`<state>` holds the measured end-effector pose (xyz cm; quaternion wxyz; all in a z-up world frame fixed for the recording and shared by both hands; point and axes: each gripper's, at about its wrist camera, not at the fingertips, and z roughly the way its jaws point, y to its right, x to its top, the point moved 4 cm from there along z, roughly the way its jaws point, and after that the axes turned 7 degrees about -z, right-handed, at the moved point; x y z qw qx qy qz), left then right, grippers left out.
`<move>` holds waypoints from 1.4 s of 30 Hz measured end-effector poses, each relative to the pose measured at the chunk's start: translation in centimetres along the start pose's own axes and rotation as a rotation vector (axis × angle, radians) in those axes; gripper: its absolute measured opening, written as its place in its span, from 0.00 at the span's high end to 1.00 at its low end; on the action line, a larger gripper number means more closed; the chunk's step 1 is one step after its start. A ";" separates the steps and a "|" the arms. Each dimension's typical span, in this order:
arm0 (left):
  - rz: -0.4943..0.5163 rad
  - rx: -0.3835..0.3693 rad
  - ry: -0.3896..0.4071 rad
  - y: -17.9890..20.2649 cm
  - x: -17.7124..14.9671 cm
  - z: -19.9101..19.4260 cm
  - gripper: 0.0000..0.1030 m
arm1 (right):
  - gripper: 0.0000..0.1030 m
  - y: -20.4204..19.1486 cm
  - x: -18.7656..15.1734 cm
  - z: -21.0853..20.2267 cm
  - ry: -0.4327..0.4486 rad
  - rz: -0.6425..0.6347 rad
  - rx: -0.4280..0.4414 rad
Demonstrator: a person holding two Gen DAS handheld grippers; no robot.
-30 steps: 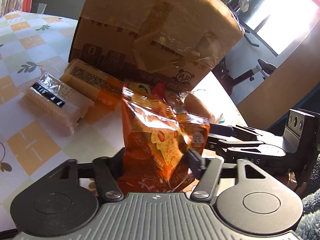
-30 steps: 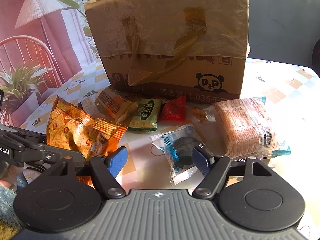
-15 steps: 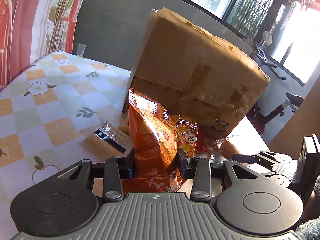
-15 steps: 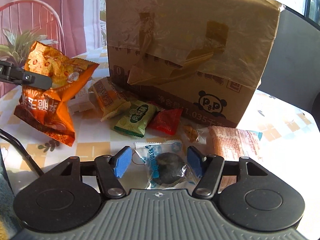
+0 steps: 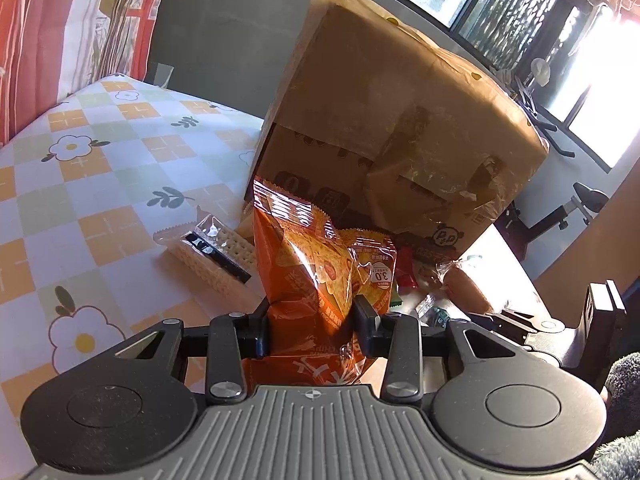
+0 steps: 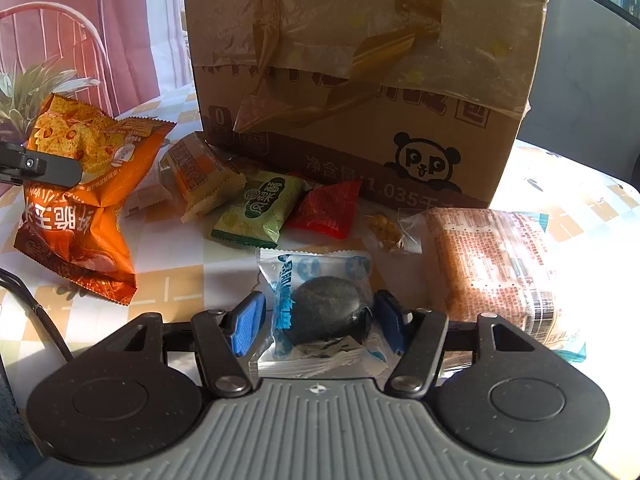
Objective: Organize snacks
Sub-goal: 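Close the right gripper on the blue-wrapped dark round snack while left holds orange bag, then lift both held snacks and carry them over the box, then open the left gripper to drop the orange bag while right drops blue snack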
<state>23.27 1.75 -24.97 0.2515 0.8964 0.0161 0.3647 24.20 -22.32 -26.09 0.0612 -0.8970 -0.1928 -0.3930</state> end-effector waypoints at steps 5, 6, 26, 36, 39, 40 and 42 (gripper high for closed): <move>0.040 -0.017 0.028 0.8 0.8 -0.9 0.60 | 0.51 0.7 0.4 -0.7 0.008 0.072 0.035; 0.050 -0.024 0.042 1.0 1.0 -1.2 0.60 | 0.52 0.9 0.7 -1.1 0.028 0.082 0.036; 0.279 -0.244 0.404 10.4 16.2 -8.0 0.59 | 0.52 5.4 11.8 -12.9 0.385 0.059 -0.109; 0.348 -0.225 0.380 17.1 22.2 1.3 0.59 | 0.52 8.7 19.5 -10.6 0.414 0.032 -0.138; 0.331 -0.195 0.303 17.8 22.9 6.1 0.59 | 0.52 9.0 20.6 -8.6 0.381 0.013 -0.140; 0.335 -0.184 0.288 18.1 22.9 7.4 0.59 | 0.52 9.0 20.9 -8.0 0.372 0.007 -0.137; 0.362 -0.171 0.258 18.7 22.8 9.6 0.59 | 0.52 9.0 21.1 -7.0 0.351 0.000 -0.130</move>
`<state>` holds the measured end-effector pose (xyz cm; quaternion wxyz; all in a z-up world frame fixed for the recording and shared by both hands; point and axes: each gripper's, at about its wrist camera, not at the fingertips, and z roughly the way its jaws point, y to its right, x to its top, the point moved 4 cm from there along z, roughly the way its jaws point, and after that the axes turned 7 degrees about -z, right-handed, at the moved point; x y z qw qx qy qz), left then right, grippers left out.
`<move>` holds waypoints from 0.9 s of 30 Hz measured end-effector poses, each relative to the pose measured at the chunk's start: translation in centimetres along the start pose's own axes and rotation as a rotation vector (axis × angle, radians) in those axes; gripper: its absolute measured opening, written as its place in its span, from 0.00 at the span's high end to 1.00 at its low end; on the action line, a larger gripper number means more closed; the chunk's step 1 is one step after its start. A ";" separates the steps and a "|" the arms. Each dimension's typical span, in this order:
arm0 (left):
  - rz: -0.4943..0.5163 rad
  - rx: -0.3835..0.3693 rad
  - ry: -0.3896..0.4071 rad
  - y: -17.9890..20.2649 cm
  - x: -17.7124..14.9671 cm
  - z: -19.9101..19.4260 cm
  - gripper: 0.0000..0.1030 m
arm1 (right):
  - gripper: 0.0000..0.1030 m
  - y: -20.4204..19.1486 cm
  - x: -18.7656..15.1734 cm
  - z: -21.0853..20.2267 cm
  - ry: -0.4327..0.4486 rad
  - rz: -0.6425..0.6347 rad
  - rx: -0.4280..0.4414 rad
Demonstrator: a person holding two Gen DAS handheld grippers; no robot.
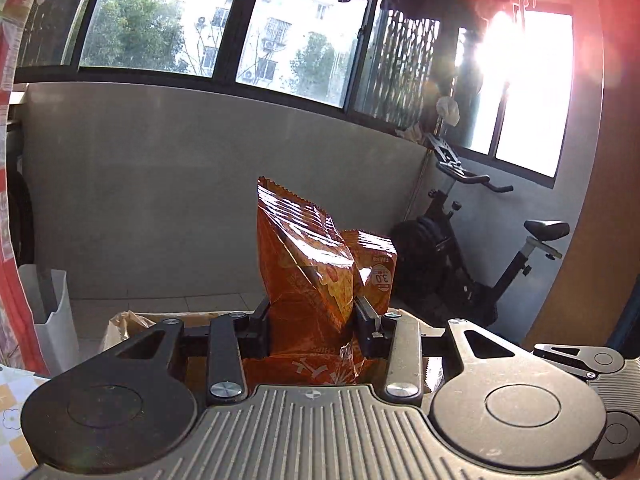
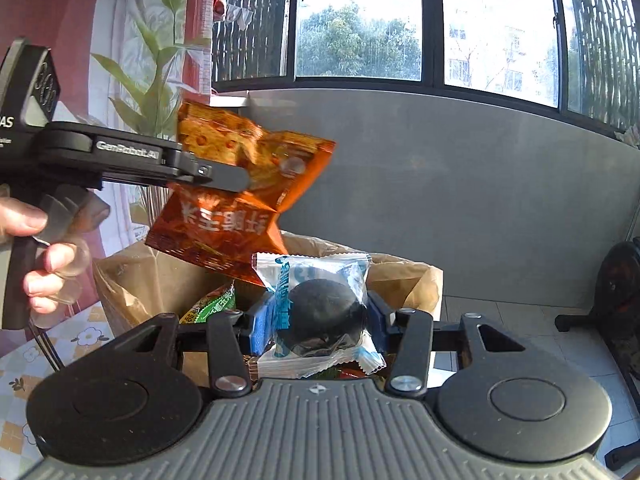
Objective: Organize snacks
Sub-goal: 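Open the left gripper to drop the orange bag while right drops blue snack, then withdraw both open grippers from the box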
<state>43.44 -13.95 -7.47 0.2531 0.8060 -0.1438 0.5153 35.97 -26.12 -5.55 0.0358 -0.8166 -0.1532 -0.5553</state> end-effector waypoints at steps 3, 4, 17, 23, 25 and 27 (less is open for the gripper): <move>0.005 -0.015 -0.092 -0.3 -1.0 3.1 0.53 | 0.52 -0.4 -0.3 1.4 -0.039 -0.017 0.011; 0.004 0.000 -0.113 -0.4 -1.3 3.7 0.45 | 0.52 -0.6 -0.3 1.9 -0.051 -0.031 0.014; -0.060 0.070 -0.078 -3.8 -0.5 0.3 0.29 | 0.38 -0.5 0.4 6.7 -0.098 0.041 -0.022; -0.034 0.098 -0.070 -6.1 -1.0 -4.1 0.28 | 0.31 -1.0 0.2 4.5 -0.070 0.031 -0.017; -0.034 0.103 -0.066 -6.9 -1.7 -5.9 0.28 | 0.31 -0.9 -0.2 3.2 -0.060 0.042 -0.009; -0.042 0.110 -0.066 -7.8 -2.5 -7.5 0.28 | 0.31 -0.8 -0.7 1.9 -0.045 0.041 0.008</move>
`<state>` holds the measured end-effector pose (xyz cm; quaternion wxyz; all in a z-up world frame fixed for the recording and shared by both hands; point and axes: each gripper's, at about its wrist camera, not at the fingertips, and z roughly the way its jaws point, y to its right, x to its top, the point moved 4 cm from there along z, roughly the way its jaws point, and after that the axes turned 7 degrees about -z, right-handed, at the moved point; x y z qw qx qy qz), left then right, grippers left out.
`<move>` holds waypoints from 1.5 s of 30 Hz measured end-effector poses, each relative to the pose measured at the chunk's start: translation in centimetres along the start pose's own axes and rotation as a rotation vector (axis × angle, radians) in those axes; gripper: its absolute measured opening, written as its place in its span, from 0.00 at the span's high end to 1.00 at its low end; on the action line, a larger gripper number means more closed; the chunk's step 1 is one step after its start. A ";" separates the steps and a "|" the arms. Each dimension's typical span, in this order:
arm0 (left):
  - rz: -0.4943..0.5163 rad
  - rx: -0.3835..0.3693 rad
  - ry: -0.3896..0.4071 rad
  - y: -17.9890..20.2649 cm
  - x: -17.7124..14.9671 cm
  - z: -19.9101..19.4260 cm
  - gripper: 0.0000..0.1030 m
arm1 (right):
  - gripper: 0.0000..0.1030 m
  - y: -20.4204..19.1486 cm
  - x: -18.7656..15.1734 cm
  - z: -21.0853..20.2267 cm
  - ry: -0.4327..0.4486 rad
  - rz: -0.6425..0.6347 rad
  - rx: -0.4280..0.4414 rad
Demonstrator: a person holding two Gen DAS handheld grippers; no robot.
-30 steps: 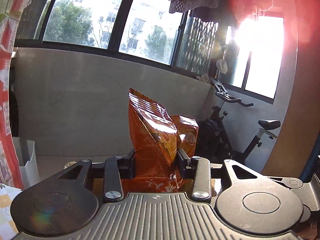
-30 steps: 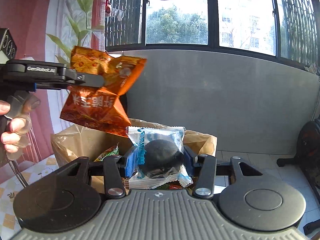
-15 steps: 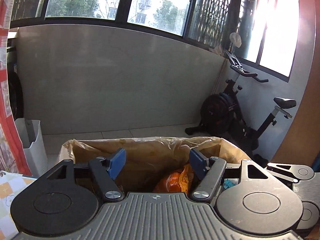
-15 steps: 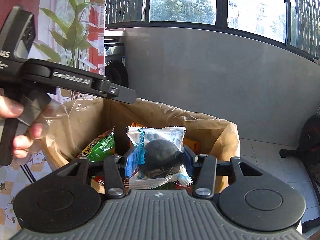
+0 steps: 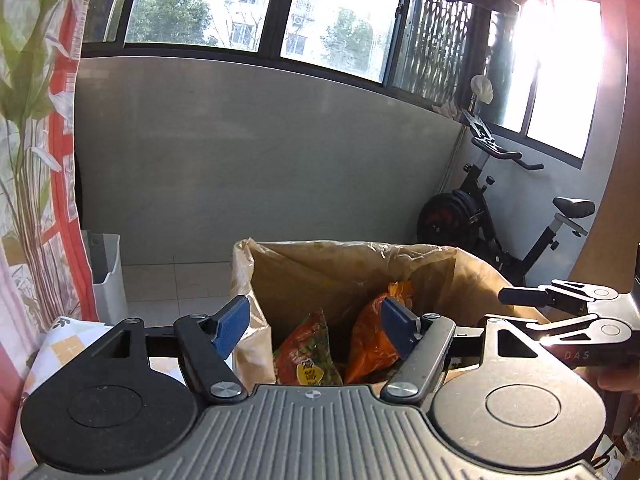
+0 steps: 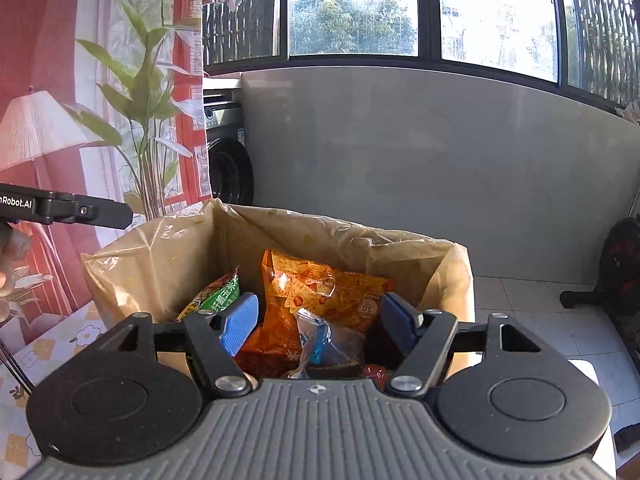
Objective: Organize snacks
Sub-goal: 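Withdraw both open grippers from the box, then close the right gripper on the clear orange biscuit packet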
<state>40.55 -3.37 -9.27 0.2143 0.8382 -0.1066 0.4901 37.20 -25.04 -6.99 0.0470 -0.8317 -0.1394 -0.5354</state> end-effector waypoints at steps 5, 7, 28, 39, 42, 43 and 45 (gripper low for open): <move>-0.038 0.058 -0.001 -3.0 -2.7 -3.6 0.28 | 0.31 0.6 -1.6 -3.2 0.051 -0.015 0.009; -0.057 0.081 -0.003 -3.9 -3.8 -4.6 0.28 | 0.31 0.8 -2.5 -4.4 0.079 -0.006 0.007; -0.200 0.129 -0.155 -3.6 -13.4 -2.8 0.30 | 0.10 0.7 -15.9 -3.4 -0.093 0.036 -0.066; -0.284 0.214 -0.194 -4.8 -16.5 -4.2 0.31 | 0.10 1.0 -20.5 -1.5 -0.230 0.142 -0.084; -0.308 0.233 -0.216 -5.0 -17.2 -4.3 0.31 | 0.22 0.4 -21.0 -1.8 -0.232 0.114 -0.104; -0.316 0.239 -0.224 -5.0 -17.5 -4.3 0.31 | 0.27 0.2 -21.1 -1.9 -0.230 0.108 -0.113; -0.328 0.249 -0.246 -4.8 -18.2 -4.4 0.31 | 0.28 -0.2 -21.1 -2.4 -0.218 0.129 -0.106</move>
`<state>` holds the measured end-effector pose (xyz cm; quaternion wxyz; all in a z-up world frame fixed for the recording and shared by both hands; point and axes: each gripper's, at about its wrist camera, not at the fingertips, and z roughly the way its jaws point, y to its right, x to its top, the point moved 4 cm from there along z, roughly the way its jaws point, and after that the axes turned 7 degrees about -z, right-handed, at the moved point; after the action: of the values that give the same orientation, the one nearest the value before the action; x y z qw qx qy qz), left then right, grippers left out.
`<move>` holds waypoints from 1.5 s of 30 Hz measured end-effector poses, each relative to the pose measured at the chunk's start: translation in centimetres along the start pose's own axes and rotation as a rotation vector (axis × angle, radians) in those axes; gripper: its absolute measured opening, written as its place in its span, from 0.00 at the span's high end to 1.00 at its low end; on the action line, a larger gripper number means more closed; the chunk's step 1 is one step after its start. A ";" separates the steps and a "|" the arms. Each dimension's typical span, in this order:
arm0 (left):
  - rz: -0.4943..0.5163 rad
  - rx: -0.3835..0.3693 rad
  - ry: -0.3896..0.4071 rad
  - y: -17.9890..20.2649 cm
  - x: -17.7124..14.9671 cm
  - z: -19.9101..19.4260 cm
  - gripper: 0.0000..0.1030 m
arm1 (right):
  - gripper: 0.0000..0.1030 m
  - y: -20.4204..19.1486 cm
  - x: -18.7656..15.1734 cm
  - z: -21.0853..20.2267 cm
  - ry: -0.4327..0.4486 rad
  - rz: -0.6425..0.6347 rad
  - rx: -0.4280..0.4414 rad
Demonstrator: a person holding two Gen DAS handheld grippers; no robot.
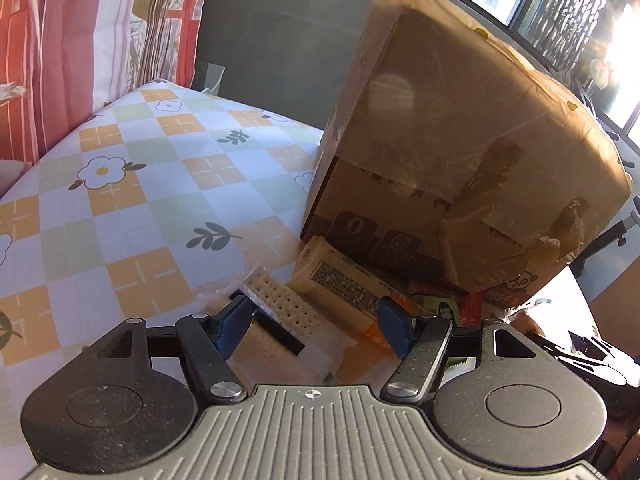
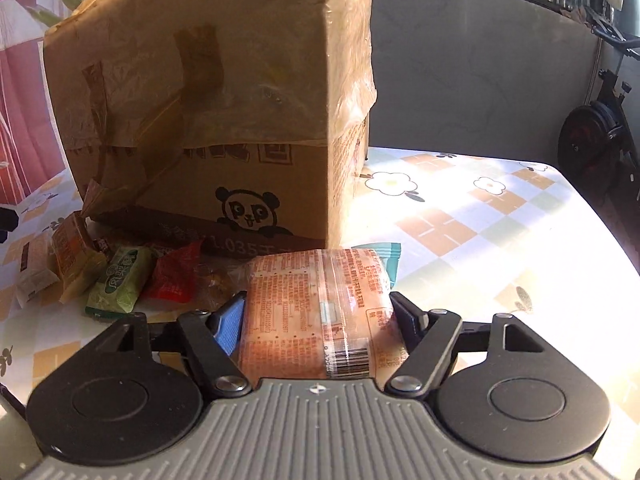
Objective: Organize snacks
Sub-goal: 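Close the right gripper on the clear orange biscuit packet, then lower the left gripper onto the white cracker packet and close while right holds biscuits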
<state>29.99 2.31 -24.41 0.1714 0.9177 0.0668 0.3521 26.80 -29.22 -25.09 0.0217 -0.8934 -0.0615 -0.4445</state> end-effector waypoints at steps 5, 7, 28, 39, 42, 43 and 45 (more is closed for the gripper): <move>0.025 -0.002 -0.037 0.6 -1.1 0.7 0.31 | 0.28 -1.1 -1.0 -1.0 0.052 -0.024 0.010; 0.032 -0.003 -0.039 0.8 -1.2 0.8 0.31 | 0.28 -0.9 -1.1 -1.1 0.053 -0.020 0.018; 0.005 0.136 -0.011 0.2 -2.5 1.8 0.31 | 0.28 -0.8 -1.3 -0.8 0.064 -0.010 0.032; -0.058 0.146 -0.036 -0.5 -1.7 3.0 0.30 | 0.28 -0.8 -1.3 -0.8 0.064 -0.005 0.035; -0.070 0.167 -0.040 -0.5 -1.0 3.8 0.28 | 0.28 -0.8 -1.3 -0.8 0.064 -0.005 0.035; -0.066 0.176 -0.045 -0.4 -0.8 4.0 0.24 | 0.28 -0.8 -1.3 -0.8 0.064 -0.004 0.036; -0.041 0.187 -0.054 -0.1 -0.5 4.6 0.19 | 0.28 -0.8 -1.3 -0.8 0.064 -0.002 0.036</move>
<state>32.68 1.02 -27.92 0.0939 0.9372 0.1137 0.3160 25.23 -28.63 -25.67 0.0395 -0.8781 -0.0695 -0.4718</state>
